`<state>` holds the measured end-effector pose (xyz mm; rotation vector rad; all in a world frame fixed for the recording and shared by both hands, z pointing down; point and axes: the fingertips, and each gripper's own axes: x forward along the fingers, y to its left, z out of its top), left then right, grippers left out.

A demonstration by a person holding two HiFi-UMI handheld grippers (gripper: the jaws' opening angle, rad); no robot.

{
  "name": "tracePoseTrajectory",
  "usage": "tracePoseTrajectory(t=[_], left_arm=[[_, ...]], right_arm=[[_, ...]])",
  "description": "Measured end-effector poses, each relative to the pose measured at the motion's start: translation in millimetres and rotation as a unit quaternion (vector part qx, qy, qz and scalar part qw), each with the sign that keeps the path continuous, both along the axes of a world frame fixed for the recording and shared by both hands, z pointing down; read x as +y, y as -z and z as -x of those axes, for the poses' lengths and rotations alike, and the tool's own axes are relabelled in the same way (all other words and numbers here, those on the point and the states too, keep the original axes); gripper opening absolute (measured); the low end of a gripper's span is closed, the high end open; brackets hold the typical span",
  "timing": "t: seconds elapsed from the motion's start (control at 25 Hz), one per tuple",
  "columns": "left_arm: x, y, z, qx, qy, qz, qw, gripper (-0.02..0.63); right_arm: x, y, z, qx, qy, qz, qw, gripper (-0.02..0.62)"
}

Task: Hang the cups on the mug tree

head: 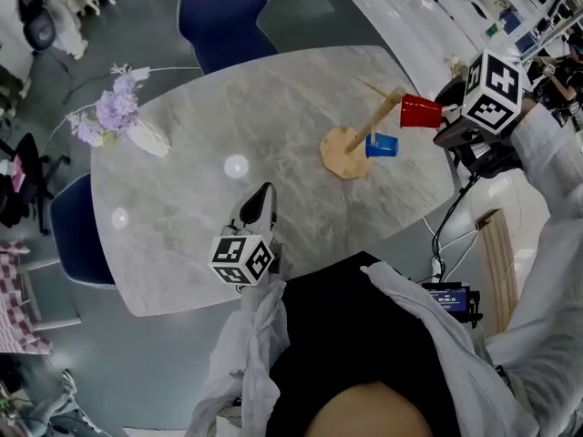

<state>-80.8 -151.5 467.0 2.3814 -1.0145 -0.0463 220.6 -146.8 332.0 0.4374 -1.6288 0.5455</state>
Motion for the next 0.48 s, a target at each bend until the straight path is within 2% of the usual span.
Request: tracePoseTrajectory(t=[0.28, 0.48], left_arm=[[7.1, 19.1, -32.8, -0.025, -0.052, -0.012, 0.9982, 0.000], [10.8, 26.3, -58.0, -0.042, -0.069, -0.012, 0.9967, 0.000]], right_arm=[[23.7, -10.1, 3.5, -0.073, -0.025, -0.052, 0.996, 0.387], [29.5, -14.2, -3.9, -0.126, -0.044, -0.102, 0.986, 0.402]])
